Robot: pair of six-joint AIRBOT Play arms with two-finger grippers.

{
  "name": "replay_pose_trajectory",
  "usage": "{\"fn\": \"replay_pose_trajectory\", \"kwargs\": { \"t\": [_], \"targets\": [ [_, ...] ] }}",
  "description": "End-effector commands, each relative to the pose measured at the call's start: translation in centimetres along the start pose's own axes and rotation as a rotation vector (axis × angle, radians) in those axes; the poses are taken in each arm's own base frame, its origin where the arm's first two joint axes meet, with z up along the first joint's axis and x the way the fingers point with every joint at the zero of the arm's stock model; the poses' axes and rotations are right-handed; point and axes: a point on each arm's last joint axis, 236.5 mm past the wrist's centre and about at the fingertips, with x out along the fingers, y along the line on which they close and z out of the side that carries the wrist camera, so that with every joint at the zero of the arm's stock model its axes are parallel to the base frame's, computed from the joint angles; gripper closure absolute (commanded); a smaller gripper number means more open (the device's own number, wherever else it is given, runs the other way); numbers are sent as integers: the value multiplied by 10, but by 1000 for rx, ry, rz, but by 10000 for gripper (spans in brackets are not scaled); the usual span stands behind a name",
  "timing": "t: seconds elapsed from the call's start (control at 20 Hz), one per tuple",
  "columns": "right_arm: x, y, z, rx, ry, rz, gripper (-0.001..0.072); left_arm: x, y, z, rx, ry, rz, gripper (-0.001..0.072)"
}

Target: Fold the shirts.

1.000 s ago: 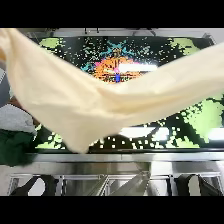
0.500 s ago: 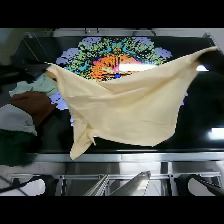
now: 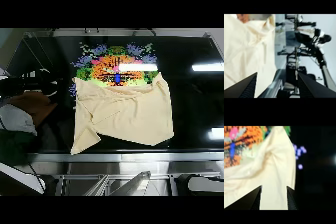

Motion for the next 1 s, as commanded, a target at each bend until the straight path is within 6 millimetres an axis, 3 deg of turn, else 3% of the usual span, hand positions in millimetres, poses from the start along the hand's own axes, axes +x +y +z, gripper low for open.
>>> {"fn": "replay_pose_trajectory", "kwargs": {
  "t": [0.0, 0.1, 0.2, 0.25, 0.5, 0.65, 0.7, 0.75, 0.85, 0.95],
  "targets": [
    [-26, -53, -97, 212, 274, -99, 357, -14, 46, -41, -17, 173, 353, 177],
    [-31, -70, -145, 300, 344, -136, 345, -11, 42, -52, 19, 224, 447, 176],
    [-26, -70, -188, 352, 427, -133, 339, 2, 33, -62, 63, 282, 498, 176],
    [-22, -65, -204, 385, 455, -113, 295, 11, 30, -66, 81, 306, 509, 177],
    [4, -27, -265, 391, 583, -22, 271, 46, 17, -84, 86, 391, 520, 177],
    [17, -12, -281, 318, 639, -29, 281, 60, 19, -90, 86, 414, 569, 177],
    [21, -6, -284, 293, 651, -25, 376, 61, 29, -94, 92, 440, 642, 176],
    [25, 2, -286, 260, 659, -5, 658, 60, 40, -100, 92, 471, 728, 176],
    [33, 19, -286, 217, 659, 42, 689, 60, 56, -114, 117, 550, 865, 132],
    [36, 24, -286, 215, 654, 52, 689, 76, 64, -135, 132, 619, 887, 108]
  ]
}}
